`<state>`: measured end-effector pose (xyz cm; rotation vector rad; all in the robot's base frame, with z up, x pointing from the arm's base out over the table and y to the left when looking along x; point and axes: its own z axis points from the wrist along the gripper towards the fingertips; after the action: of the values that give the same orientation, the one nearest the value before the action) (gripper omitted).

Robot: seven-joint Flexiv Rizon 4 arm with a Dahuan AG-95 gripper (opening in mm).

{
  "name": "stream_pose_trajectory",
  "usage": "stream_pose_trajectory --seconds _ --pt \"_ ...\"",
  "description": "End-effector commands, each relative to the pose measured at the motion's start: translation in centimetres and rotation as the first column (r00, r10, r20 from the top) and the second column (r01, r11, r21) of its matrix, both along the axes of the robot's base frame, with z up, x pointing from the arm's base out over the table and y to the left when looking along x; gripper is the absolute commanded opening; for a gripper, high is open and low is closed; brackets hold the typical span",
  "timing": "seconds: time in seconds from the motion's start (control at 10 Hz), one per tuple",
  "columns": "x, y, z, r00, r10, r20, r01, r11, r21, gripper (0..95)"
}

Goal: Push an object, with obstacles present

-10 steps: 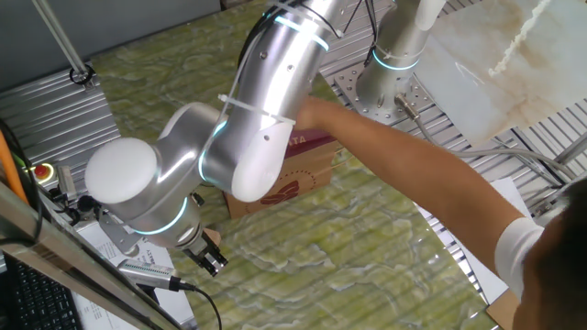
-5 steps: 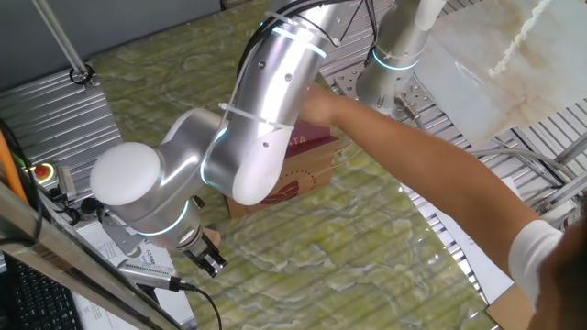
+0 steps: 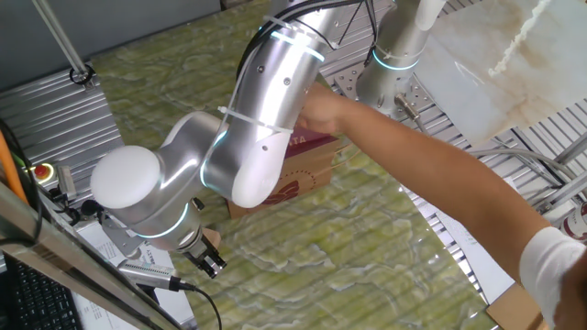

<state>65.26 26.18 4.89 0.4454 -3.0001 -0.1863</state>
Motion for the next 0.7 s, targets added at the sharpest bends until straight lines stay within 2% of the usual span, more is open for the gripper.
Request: stream_pose_trajectory --seconds 0.1,0.4,0.7 --pt "-0.1 -0.1 -0.1 1.000 0.000 0.002 0.000 1.000 0.000 0.0" --pt "-0.1 -0.2 -0.4 1.000 0.000 0.004 0.000 1.000 -0.002 0.0" --pt "-0.4 -0.4 -1.1 1.000 -0.013 -0.015 0.013 1.000 -0.005 0.0"
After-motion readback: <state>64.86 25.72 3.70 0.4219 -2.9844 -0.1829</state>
